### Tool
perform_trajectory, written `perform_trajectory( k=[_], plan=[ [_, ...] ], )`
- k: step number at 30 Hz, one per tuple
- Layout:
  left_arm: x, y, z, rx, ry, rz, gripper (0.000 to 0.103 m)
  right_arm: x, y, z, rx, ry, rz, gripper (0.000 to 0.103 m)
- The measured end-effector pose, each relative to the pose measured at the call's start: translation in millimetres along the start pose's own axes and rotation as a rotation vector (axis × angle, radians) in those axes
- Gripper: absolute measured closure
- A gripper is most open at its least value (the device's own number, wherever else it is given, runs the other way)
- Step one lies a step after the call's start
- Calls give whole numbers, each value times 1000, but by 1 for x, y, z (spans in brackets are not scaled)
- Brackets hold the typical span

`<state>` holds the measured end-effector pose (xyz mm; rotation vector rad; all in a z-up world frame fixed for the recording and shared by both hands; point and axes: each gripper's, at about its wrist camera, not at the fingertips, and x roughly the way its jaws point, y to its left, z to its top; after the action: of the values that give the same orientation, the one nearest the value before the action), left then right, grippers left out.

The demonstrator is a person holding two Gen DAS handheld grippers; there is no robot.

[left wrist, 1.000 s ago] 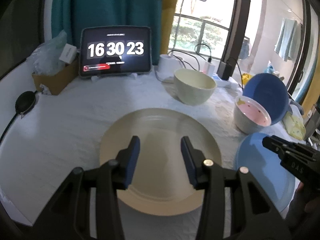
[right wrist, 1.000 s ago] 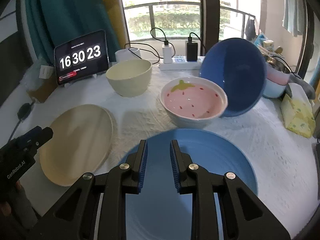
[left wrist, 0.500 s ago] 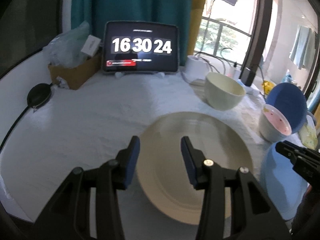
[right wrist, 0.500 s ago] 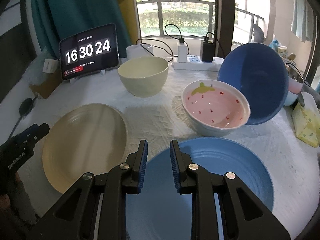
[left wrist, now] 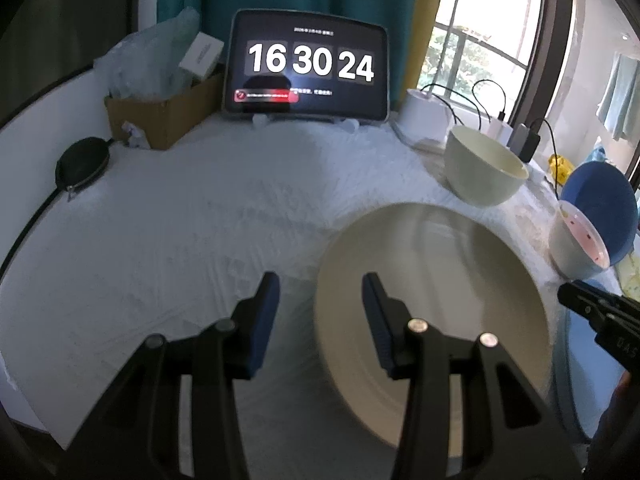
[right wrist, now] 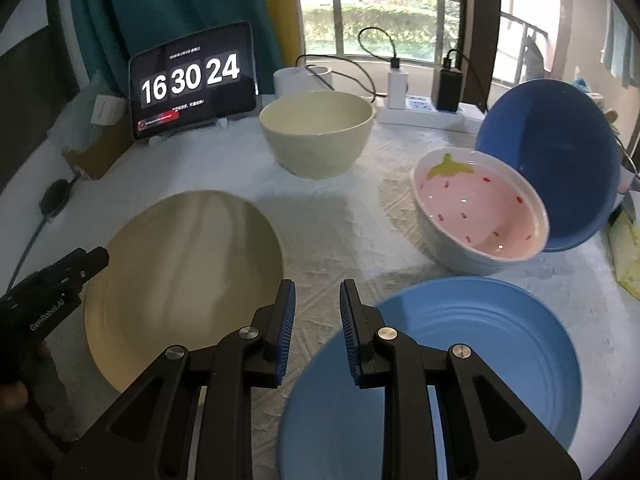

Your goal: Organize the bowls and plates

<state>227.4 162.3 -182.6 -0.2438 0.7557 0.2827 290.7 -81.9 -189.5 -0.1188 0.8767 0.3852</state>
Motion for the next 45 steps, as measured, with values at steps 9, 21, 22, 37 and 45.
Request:
perform_trajectory(
  k=[9, 21, 22, 37, 45],
  plan=[
    [12, -1, -1, 7, 31, -9, 58, 16, 6, 3, -8, 49, 41, 65],
    [29, -8, -3, 45, 100, -17, 58, 43, 16, 5, -37, 157, 47, 61],
    [29, -9, -3, 50, 101, -16, 58, 44, 17, 5, -42, 160, 37, 61],
    [29, -15, -4, 90, 103, -55, 60, 49, 25, 3, -77, 171, 53, 78],
    [21, -15, -6, 92, 85, -53, 65, 40, 20, 4, -60, 148, 56, 82]
  ],
)
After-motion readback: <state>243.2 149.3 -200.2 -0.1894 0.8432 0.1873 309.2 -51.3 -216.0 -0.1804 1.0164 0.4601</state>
